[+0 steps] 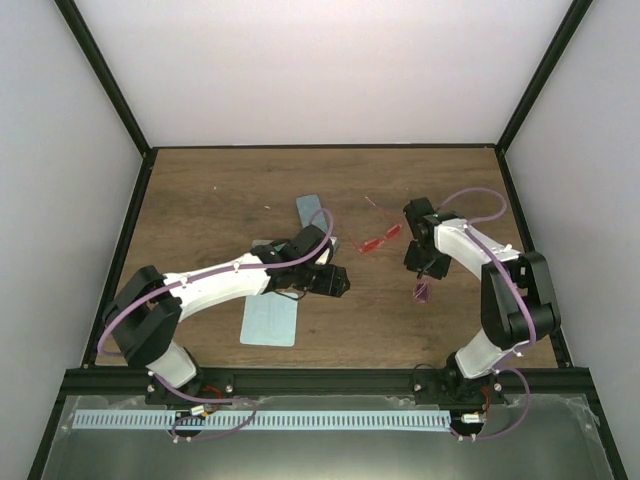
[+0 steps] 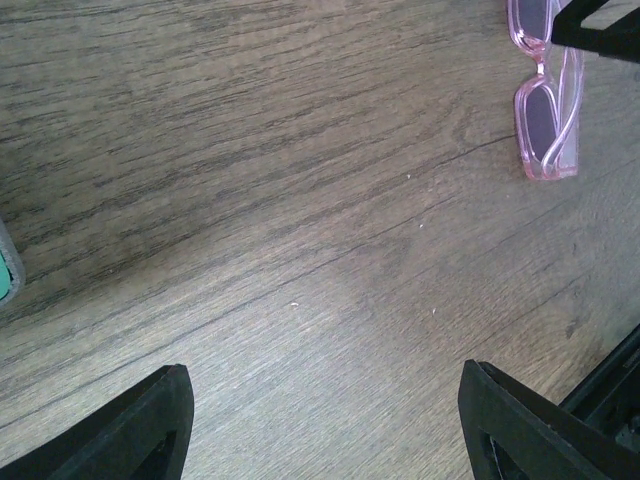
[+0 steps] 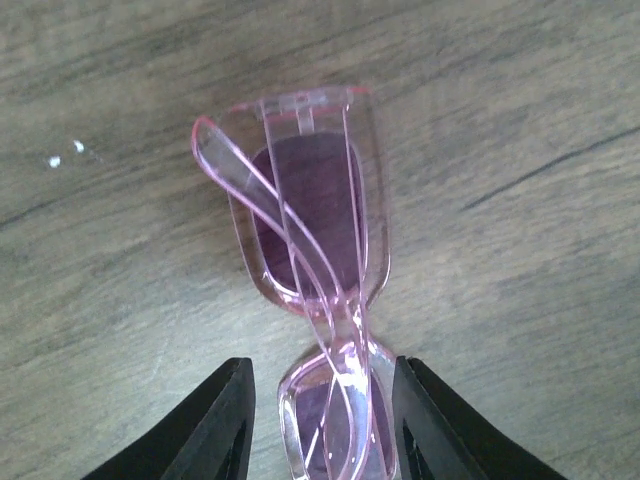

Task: Organize the sunglasses
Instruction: Adjust the sunglasses at the center of the board, then pick up the sunglasses from the center of the board.

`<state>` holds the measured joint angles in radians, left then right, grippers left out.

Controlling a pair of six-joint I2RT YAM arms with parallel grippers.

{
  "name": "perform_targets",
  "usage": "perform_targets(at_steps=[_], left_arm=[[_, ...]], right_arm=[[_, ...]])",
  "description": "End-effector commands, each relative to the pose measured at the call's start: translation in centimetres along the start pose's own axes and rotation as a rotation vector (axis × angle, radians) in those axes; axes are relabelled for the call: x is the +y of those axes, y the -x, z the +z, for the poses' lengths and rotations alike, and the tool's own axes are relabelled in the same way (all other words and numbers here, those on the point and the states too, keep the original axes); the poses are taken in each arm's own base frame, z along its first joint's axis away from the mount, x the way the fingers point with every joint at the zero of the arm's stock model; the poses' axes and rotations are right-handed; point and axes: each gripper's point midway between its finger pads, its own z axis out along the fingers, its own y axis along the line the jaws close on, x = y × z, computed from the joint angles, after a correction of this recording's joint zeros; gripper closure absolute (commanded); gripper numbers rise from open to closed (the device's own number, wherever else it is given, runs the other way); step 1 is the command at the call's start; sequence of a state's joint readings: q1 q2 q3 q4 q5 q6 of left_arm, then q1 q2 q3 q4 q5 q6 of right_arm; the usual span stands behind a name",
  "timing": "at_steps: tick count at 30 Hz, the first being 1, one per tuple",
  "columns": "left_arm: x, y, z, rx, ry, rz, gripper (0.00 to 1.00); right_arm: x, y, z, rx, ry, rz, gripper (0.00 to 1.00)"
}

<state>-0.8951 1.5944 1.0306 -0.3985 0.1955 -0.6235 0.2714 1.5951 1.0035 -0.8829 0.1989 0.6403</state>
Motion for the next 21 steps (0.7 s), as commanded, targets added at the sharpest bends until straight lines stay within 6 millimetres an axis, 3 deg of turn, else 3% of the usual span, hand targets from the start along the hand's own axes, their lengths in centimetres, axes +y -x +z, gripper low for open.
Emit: perform_targets(at_steps=[1,6,21], left_arm=[[-0.3,0.3,0.2,0.005,-0.014,0.013,0.25],[-0.2,0.4,0.3,0.008,-0.006,0.012,0.25],[0.0,-0.1,0.9,0.024,-0.018,-0.011,0.26]], right_arm=[[0.2,1.6,-0.4,-0.035,0.058,0.009,0.6],[0.0,1.7,0.1,-0.02,0.063,0.002,0.63],[-0.8,-0.9,2.0,0.028,0.057,-0.003,0.62]])
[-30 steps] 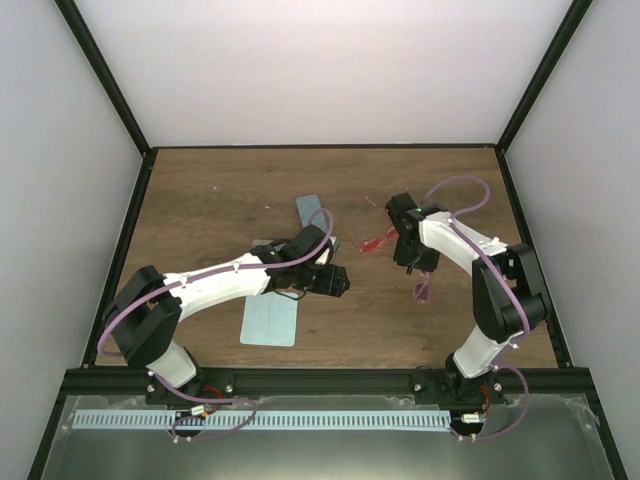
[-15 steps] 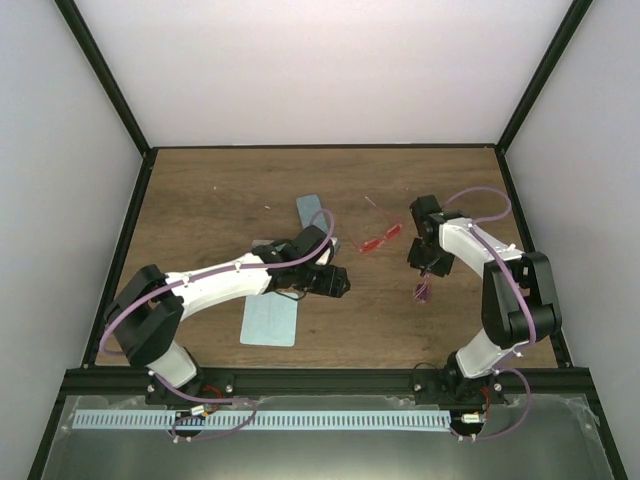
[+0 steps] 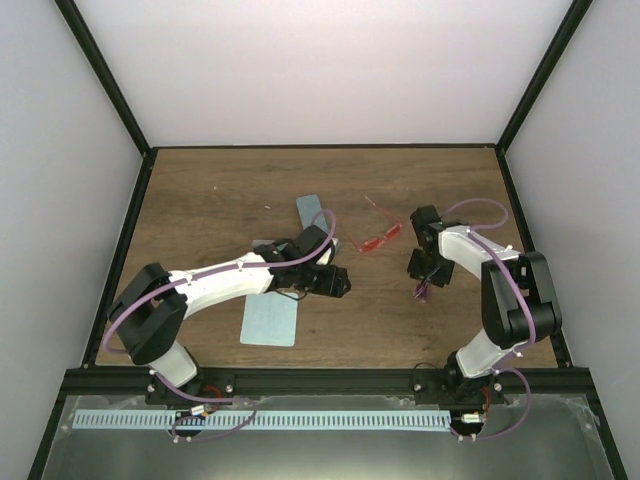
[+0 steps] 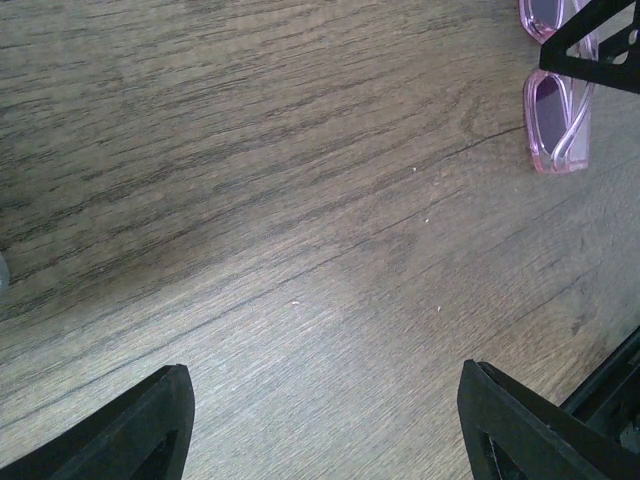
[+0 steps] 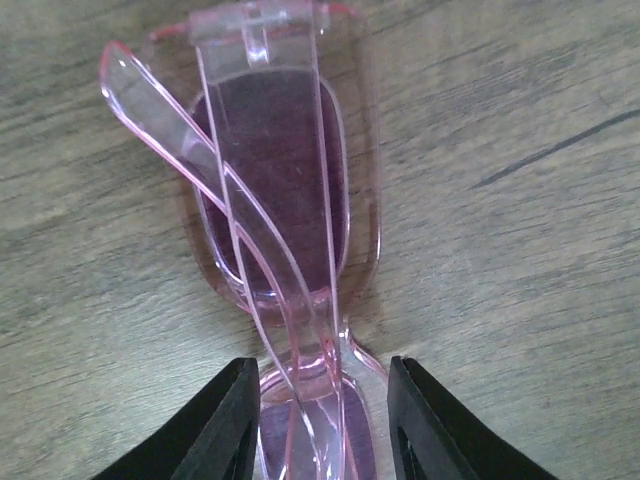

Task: Organize the sunglasses
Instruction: Pick up the sunglasses from the center of the board.

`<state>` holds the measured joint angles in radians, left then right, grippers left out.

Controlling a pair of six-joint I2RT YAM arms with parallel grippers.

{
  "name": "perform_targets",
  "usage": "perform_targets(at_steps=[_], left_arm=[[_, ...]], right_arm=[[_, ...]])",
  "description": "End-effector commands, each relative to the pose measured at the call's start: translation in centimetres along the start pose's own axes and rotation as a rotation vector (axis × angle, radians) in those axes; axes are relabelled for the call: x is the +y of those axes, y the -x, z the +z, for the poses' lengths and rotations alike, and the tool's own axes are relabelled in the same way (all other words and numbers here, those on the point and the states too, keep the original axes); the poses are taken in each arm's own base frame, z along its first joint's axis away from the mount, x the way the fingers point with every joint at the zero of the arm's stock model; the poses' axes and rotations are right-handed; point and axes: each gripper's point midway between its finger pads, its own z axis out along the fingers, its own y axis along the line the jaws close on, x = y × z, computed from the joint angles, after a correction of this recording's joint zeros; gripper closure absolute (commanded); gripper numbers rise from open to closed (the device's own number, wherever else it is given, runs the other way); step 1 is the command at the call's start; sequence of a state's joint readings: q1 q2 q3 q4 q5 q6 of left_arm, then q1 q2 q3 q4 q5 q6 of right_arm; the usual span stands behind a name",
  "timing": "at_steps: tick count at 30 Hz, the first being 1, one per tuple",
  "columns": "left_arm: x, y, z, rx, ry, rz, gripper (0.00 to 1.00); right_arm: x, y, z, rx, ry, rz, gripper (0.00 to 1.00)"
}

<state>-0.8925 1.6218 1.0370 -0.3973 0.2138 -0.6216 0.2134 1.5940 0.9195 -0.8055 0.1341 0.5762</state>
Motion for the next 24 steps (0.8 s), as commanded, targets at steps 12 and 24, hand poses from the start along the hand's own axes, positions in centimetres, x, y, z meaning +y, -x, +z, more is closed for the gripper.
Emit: perform_targets(at_steps=[12,24], left_arm=[[-0.1,0.2,0.3,0.005,-0.008,-0.005,0.27],[2.1,1.5,-2.2,-0.085,0.007,-0.092,0.27]], right_arm=[[-0.2,0.7,-0.3,-0.034,-0.008,0.017,0.88],[1.1,1.8,-3.6,-0.095,0.043,-0.01,0.9]])
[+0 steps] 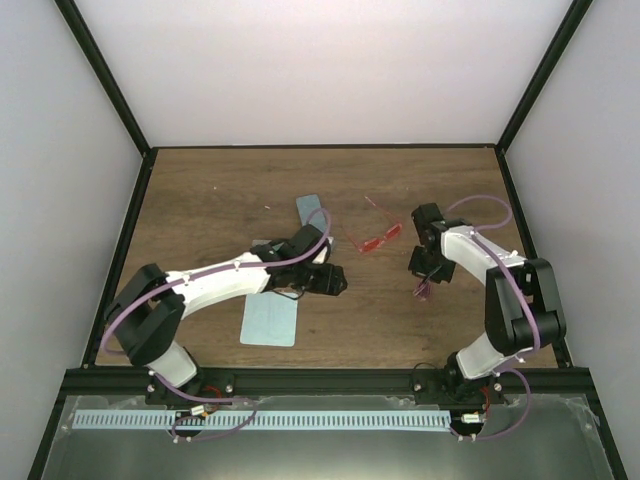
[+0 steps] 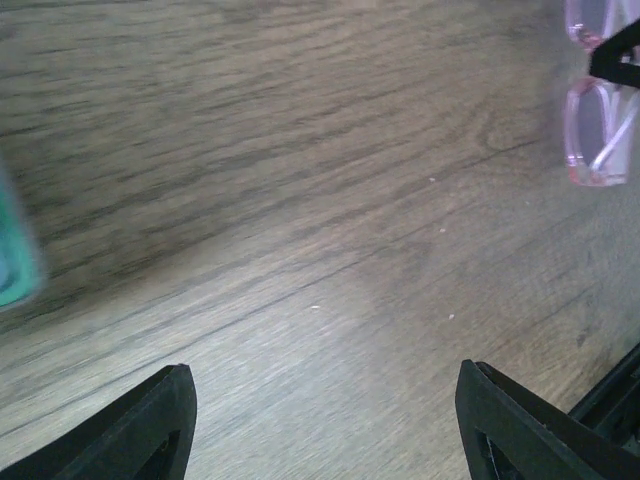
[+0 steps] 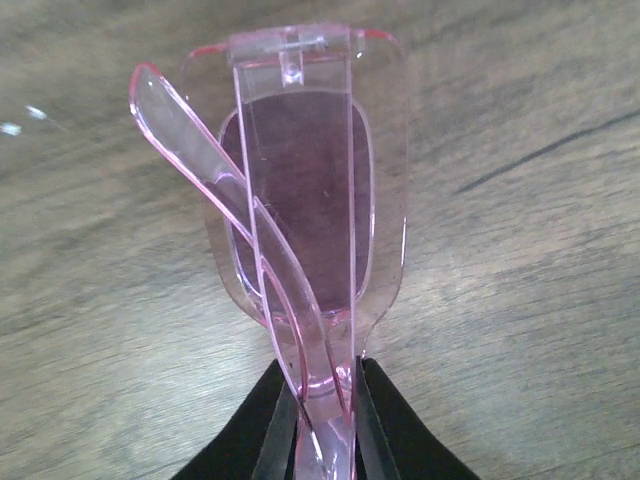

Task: Organize the sunglasses
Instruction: Pick up the sunglasses from the center of the board.

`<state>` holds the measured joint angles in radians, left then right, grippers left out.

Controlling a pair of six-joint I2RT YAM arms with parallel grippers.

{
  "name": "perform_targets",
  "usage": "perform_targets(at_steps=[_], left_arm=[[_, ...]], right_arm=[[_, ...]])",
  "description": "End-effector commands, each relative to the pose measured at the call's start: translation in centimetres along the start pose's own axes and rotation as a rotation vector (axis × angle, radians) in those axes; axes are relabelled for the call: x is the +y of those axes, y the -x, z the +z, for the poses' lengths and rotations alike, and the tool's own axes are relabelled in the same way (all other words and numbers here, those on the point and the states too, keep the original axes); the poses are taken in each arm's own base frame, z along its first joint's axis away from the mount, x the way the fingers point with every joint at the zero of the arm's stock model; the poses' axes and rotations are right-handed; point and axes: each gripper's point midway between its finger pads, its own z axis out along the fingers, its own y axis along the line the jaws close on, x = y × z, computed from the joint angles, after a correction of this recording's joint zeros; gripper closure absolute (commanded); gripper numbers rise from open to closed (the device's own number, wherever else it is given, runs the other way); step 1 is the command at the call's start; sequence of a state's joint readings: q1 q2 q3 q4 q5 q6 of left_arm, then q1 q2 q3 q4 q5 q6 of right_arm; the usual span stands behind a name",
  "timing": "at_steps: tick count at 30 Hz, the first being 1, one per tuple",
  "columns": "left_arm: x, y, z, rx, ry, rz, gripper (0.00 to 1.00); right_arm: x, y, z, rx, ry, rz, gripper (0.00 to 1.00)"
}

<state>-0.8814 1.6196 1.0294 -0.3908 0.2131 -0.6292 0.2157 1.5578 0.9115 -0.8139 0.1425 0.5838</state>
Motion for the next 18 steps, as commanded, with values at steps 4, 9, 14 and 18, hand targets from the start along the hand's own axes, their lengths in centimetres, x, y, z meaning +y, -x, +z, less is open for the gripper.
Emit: perform_targets(at_steps=[4,9,14,18], left_arm=[[4.4,1.9,-4.8,-0.147,0.017,-0.155,0.27],[7.7,0.7,-6.9,-0.183,0.052,-0.289,0.23],[10.8,-1.3,-8.0,-0.178,0.095,-0.414,0.23],[13.0,-2.5,-7.7,-0.173,0.155,-0.503,0.29]], right_arm=[[3.5,1.6,-3.9,-0.085,0.044,-0.083,0.9],[7.7,0.4,-5.6,-0.098,0.115,-0.196,0.9],[12.2,-0.6,-7.9,-0.145,0.239,-0.331,0.9],[14.5,-1.0,-8.8,-0.16,0.297,-0.409,0.9]])
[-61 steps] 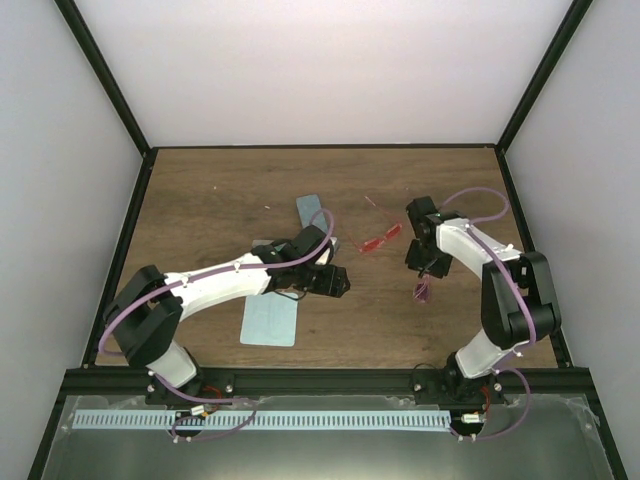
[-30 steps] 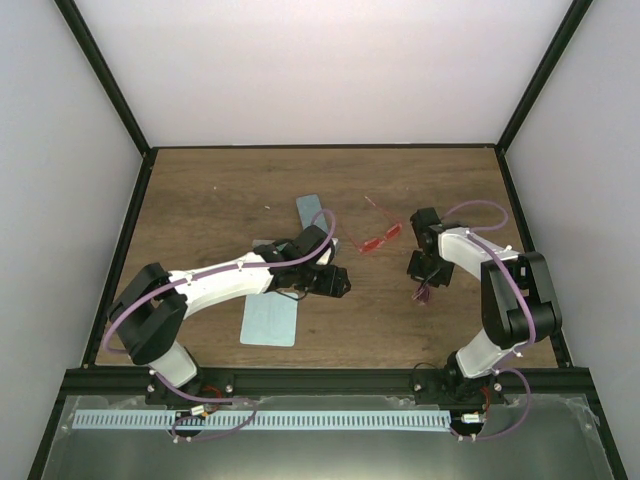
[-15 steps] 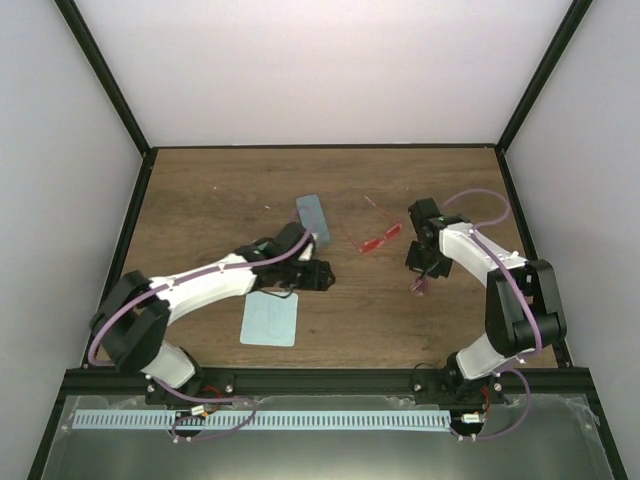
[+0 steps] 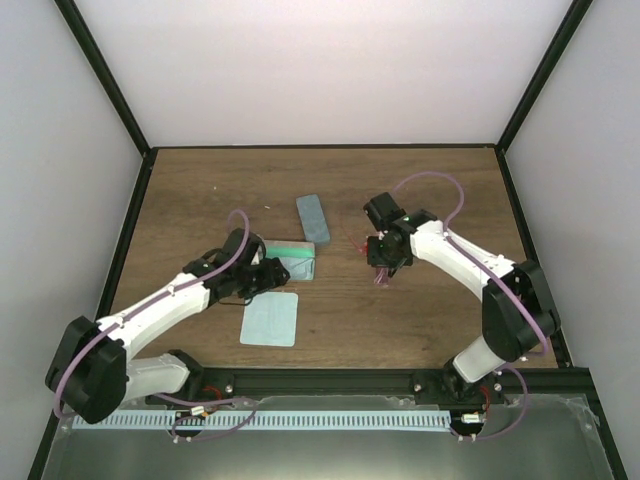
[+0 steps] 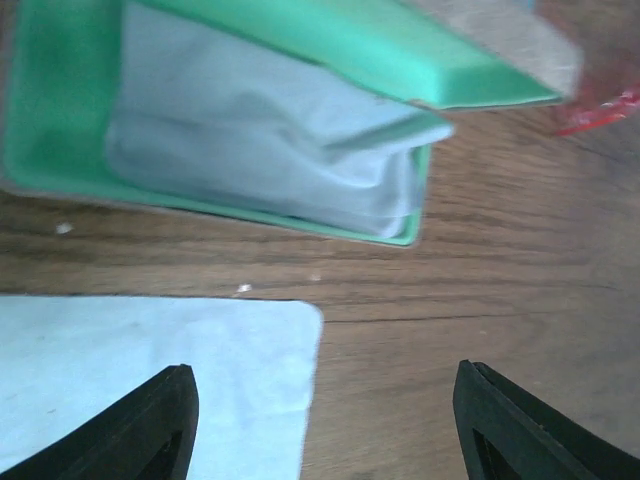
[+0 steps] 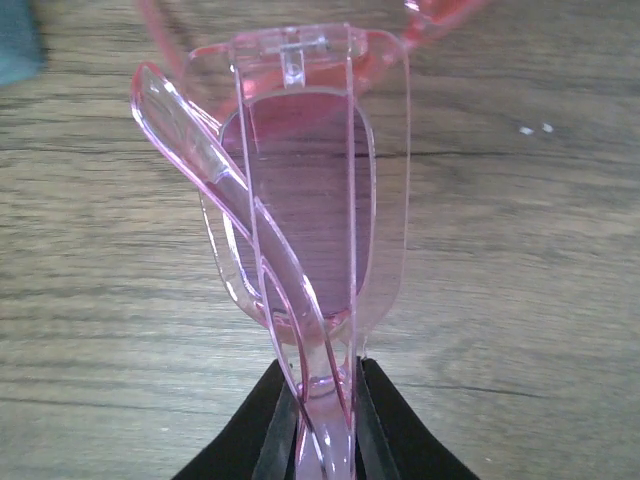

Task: Organize the sunglasses
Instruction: Pick up the sunglasses from the center of the board.

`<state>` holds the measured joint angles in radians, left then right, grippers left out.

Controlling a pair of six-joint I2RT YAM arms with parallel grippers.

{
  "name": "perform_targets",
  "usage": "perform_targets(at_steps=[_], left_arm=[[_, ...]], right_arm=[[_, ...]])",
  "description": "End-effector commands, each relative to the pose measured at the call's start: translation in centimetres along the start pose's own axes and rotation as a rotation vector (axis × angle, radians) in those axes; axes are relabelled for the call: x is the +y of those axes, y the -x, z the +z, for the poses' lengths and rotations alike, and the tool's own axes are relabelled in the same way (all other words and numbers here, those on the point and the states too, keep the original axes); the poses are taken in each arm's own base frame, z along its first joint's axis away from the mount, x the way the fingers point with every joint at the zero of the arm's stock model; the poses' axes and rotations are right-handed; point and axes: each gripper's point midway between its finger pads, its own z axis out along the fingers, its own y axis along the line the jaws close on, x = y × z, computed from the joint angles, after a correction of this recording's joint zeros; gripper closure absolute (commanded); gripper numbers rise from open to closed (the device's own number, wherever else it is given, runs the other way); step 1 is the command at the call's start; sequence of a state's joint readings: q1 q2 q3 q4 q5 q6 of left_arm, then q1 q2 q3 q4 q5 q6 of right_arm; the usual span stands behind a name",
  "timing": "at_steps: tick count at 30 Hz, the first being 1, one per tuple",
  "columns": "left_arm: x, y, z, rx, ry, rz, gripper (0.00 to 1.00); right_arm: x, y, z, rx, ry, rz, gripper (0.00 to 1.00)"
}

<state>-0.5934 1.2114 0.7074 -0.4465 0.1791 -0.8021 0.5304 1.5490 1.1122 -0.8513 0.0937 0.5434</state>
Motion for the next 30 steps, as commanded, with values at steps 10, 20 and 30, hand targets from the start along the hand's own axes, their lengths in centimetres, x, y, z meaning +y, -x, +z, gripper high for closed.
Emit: perform_targets(at_steps=[10,20,30], left_arm=[[5.7,4.5,1.2,-0.049,0.317,-0.053,0.52],[8.0,10.3,1.8,-0.045,0.475,0.102,0.54],[8.5,10.2,3.6,-0.02,0.469,0.176,0.59]], right_arm=[[9.6,2.2,-2.8,-0.059,0.291,-0.197,0.9],[9.3,1.1,-1.2,-0.062,0.303,-0.237,0.9],[10.0,1.9,-0.7,-0.063,0.298,-0.273,0.9]])
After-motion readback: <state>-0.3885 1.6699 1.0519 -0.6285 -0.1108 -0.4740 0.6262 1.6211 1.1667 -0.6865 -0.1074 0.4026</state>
